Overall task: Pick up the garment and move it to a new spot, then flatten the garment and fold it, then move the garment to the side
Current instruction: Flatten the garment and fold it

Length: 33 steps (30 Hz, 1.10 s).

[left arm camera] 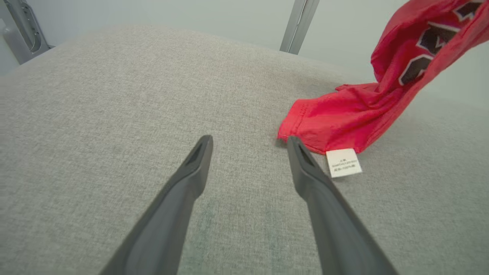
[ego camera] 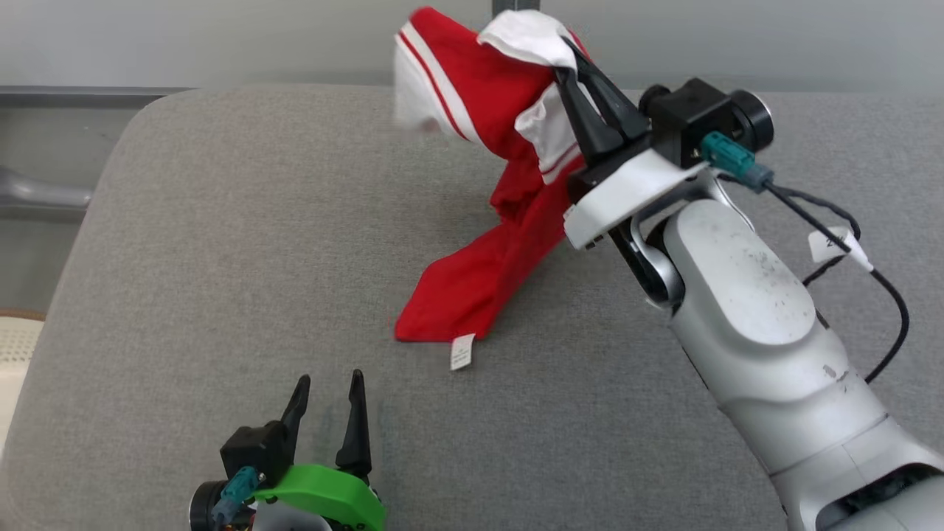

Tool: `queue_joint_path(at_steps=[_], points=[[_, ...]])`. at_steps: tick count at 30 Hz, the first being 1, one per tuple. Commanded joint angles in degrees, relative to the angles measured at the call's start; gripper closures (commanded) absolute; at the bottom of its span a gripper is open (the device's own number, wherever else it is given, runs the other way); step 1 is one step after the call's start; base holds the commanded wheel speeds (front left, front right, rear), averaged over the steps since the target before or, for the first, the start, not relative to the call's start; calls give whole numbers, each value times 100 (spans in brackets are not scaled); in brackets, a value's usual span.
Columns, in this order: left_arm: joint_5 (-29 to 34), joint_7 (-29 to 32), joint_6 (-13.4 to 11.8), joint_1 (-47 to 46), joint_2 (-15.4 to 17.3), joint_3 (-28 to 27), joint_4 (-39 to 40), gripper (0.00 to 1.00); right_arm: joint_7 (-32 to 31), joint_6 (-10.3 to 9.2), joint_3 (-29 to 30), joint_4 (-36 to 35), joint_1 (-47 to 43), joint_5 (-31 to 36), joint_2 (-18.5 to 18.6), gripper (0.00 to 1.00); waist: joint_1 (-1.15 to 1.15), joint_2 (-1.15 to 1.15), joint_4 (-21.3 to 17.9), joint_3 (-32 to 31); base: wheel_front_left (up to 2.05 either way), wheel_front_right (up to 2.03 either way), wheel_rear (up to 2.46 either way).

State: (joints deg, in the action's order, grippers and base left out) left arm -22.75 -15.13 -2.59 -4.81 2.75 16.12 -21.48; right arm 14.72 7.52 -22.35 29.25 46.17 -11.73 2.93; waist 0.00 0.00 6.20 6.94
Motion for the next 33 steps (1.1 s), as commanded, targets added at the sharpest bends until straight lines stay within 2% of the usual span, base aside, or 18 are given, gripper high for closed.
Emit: queue_joint_path(at_steps=[1,3,7,11,14,15,16,21,25,28,33], points=[[-83,-1,-29,-68,27,12,-24,0,33,-5,-93,-105,202,-307,4,100,0,0,271,67,0,0,0],[-80,-1,-43,-54,26,36,-35,0,42,-5,-132,-174,428,-606,16,100,0,0,382,74,0,0,0],[-47,-1,-58,-26,25,-1,-26,0,46,-5,306,23,621,-849,19,100,0,0,500,134,0,0,0],[-73,-1,-101,-46,25,-66,53,0,49,-5,1197,605,400,-290,26,100,0,0,472,243,0,0,0],[-79,-1,-104,-145,25,-40,73,0,51,-6,1992,1108,101,199,221,100,0,0,386,352,0,0,0],[-72,-1,-96,-175,24,-24,75,0,51,-6,2236,1257,8,325,291,53,0,0,362,381,0,0,0],[-53,-1,-78,-201,24,-4,72,0,51,-6,2586,1487,-119,502,397,0,0,0,322,428,0,0,0],[41,-1,-68,-324,26,-9,54,0,51,-4,3730,1994,-599,1118,655,0,0,0,138,547,0,0,0],[98,0,-48,-360,26,-59,19,0,52,-3,4106,1914,-859,1412,558,0,0,0,-7,573,0,0,0],[145,-1,-38,-394,25,-91,16,0,52,-2,3864,1648,-1000,1414,368,0,0,0,-106,575,0,0,0],[146,-1,-23,-399,26,-90,7,0,48,-3,2524,1080,-1305,1010,139,0,0,0,-189,567,0,0,0]])
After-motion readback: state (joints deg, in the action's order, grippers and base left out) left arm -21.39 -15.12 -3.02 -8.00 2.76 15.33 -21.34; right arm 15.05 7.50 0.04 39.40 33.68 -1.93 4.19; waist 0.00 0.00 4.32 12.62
